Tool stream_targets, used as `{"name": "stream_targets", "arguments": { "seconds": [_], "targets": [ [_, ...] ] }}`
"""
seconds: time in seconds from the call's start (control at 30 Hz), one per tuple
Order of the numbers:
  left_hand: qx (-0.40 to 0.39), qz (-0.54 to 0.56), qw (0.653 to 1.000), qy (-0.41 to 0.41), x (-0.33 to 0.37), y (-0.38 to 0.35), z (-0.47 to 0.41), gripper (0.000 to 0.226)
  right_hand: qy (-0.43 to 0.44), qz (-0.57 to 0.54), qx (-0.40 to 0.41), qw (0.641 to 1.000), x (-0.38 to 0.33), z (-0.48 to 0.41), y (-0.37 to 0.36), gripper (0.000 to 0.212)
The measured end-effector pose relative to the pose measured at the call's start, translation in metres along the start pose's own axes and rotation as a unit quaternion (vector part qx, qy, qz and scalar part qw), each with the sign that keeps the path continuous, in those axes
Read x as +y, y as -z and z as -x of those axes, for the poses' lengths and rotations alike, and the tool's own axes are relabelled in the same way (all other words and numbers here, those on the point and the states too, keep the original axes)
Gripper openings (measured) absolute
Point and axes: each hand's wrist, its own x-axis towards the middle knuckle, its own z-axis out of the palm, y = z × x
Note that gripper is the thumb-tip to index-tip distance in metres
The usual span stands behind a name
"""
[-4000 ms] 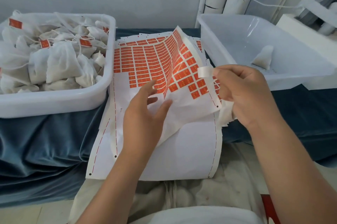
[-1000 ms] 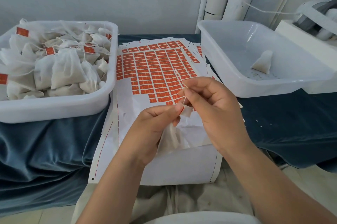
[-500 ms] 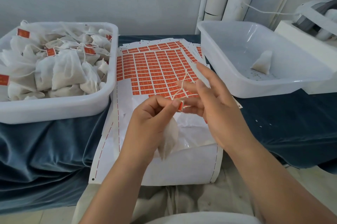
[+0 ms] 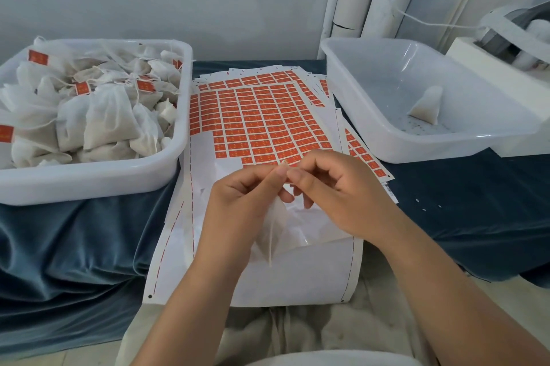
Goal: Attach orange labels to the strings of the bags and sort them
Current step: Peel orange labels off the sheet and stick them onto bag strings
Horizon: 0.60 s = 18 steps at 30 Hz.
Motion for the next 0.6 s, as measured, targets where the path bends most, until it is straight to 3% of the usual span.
{"name": "stream_targets", "arguments": {
  "seconds": [0.13, 0.3, 0.47, 0.6],
  "targets": [
    [0.007, -0.021, 1.000, -0.011, -0.001, -0.003, -0.001, 0.027, 0.002, 0.011, 0.000, 1.000, 0.002, 0.001, -0.002, 0.025],
    [0.037, -0.135, 0.984, -0.108, -0.006, -0.006, 0.000, 0.022, 0.002, 0.048, -0.006, 0.999, 0.002, 0.002, -0.007, 0.025],
    [0.032, -0.152, 0.982, -0.109, -0.010, -0.005, -0.002, 0.023, 0.002, 0.073, -0.009, 0.997, 0.001, 0.003, -0.010, 0.025],
    [0.085, -0.212, 0.964, -0.137, -0.016, -0.010, -0.001, 0.021, 0.004, 0.092, -0.018, 0.996, -0.001, 0.006, -0.016, 0.020]
  ]
}}
